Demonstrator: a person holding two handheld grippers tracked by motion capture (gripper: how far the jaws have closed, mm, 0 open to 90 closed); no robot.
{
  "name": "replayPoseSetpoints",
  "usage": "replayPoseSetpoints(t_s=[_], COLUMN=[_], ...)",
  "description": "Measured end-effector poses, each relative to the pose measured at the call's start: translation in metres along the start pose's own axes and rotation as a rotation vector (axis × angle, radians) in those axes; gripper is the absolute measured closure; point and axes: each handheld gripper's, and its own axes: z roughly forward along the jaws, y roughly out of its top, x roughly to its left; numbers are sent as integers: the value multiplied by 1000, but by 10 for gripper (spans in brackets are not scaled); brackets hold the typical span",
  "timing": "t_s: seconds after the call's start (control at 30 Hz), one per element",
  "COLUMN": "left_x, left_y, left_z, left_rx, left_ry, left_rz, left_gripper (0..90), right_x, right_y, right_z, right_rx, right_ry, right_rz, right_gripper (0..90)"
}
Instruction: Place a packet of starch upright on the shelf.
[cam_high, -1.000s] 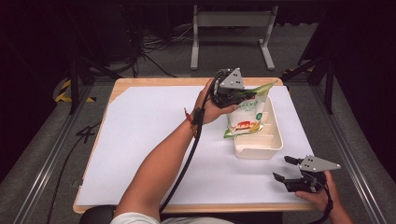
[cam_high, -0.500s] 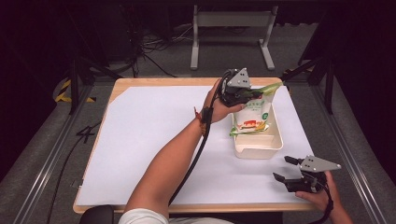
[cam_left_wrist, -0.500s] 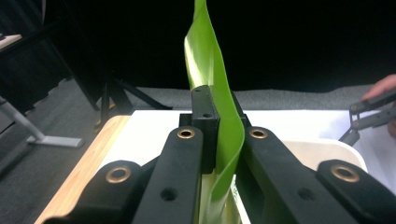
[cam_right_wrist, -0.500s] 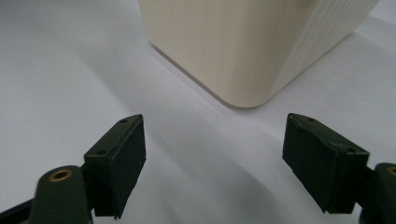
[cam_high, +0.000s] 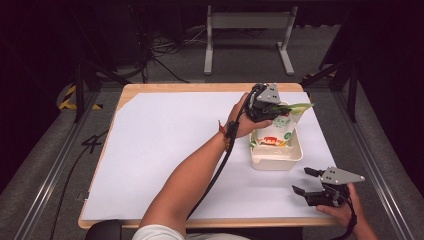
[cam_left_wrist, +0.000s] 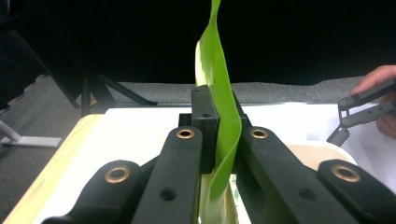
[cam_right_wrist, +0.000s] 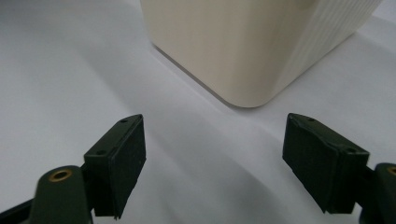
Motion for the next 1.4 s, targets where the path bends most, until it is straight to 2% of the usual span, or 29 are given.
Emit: replayPoseSetpoints(t_s=[0.07, 0.17, 0.3, 0.43, 0.77, 1.17, 1.37, 1.4], left_x=[0, 1, 5, 6, 6, 4, 2, 2], left_y=[-3, -11, -20, -24, -27, -22, -11, -11], left_z=[4, 6, 4, 1, -1, -3, -5, -5], left_rx=[11, 20, 10, 20, 27, 89, 200, 200], left_ry=[-5, -10, -11, -6, -23, -13, -10, -10], left_rz=[2, -20, -49, -54, -60, -29, 39, 39], left_gripper=[885, 884, 881, 881, 876, 857, 835, 829], right_x=[0, 0, 0, 0, 0, 0, 1, 1], right_y=[0, 0, 0, 0, 0, 0, 0, 0], right_z=[0, 0, 0, 1, 1, 1, 1, 1], right_rx=[0, -1, 0, 2, 6, 5, 5, 5], right_ry=[1, 2, 1, -1, -1, -3, -3, -3], right_rz=[0, 1, 1, 0, -1, -4, -6, -6], right_gripper=[212, 212, 212, 212, 211, 212, 211, 211])
